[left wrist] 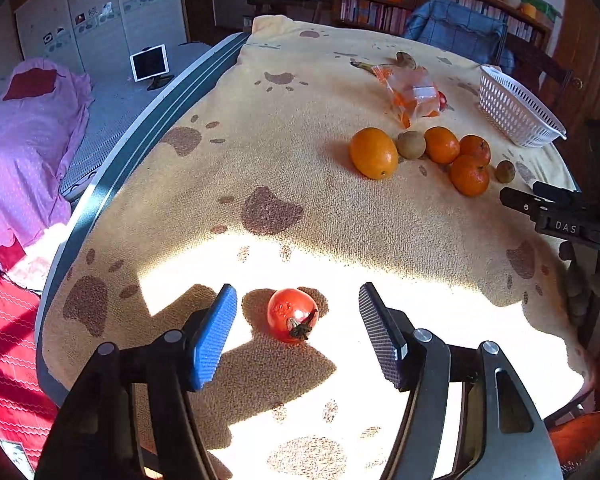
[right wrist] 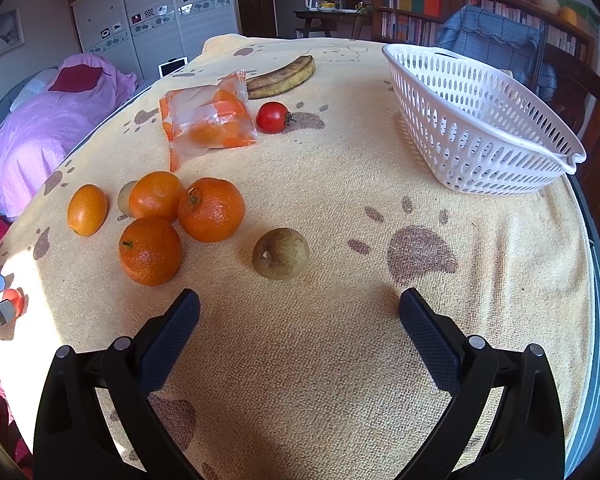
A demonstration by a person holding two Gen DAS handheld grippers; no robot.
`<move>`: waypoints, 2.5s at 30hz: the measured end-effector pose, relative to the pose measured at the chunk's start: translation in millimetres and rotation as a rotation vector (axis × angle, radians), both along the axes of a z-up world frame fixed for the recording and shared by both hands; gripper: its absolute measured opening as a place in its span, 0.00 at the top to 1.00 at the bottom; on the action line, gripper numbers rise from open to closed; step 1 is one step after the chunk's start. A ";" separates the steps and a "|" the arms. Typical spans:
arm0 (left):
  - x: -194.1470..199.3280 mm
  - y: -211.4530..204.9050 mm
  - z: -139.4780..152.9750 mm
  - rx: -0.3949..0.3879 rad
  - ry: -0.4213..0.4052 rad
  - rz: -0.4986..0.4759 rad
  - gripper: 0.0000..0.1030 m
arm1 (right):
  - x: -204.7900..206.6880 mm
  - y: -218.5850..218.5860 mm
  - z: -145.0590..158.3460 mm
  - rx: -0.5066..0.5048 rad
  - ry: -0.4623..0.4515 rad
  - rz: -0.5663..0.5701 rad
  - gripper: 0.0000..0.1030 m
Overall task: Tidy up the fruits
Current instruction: 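Grasp the red tomato with the left gripper while the right gripper grasps the brown kiwi, then carry the kiwi into the white basket and open the right gripper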
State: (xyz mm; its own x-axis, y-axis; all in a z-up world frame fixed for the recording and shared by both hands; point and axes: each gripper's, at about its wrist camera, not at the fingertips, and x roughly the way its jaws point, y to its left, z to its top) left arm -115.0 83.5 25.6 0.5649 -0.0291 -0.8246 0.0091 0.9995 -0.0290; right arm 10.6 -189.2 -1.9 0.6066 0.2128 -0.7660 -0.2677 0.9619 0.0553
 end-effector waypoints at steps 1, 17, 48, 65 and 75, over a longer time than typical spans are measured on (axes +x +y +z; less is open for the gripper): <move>0.3 1.9 -3.0 -0.016 0.012 0.005 0.50 | -0.1 -0.1 0.0 -0.001 0.000 0.001 0.02; 4.7 -4.6 12.4 -0.045 -0.068 -0.031 0.74 | 0.0 -4.0 6.9 0.036 -0.009 0.001 0.02; 62.4 -41.5 28.5 -0.096 -0.131 -0.097 0.74 | 10.5 -18.3 45.3 0.106 -0.084 0.002 0.72; 97.2 -93.1 36.9 -0.055 -0.147 -0.157 0.74 | 66.6 -121.7 81.1 0.156 -0.206 -0.281 0.72; 112.4 -121.6 42.1 -0.011 -0.165 -0.186 0.74 | 78.0 -138.2 62.4 0.149 -0.206 -0.342 0.71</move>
State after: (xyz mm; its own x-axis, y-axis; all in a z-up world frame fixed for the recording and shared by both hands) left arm -2.6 -38.1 67.7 0.6757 -0.1537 -0.7210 0.1984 0.9798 -0.0230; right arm 88.6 -327.5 60.6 0.7989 0.0716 -0.5971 0.0456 0.9828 0.1789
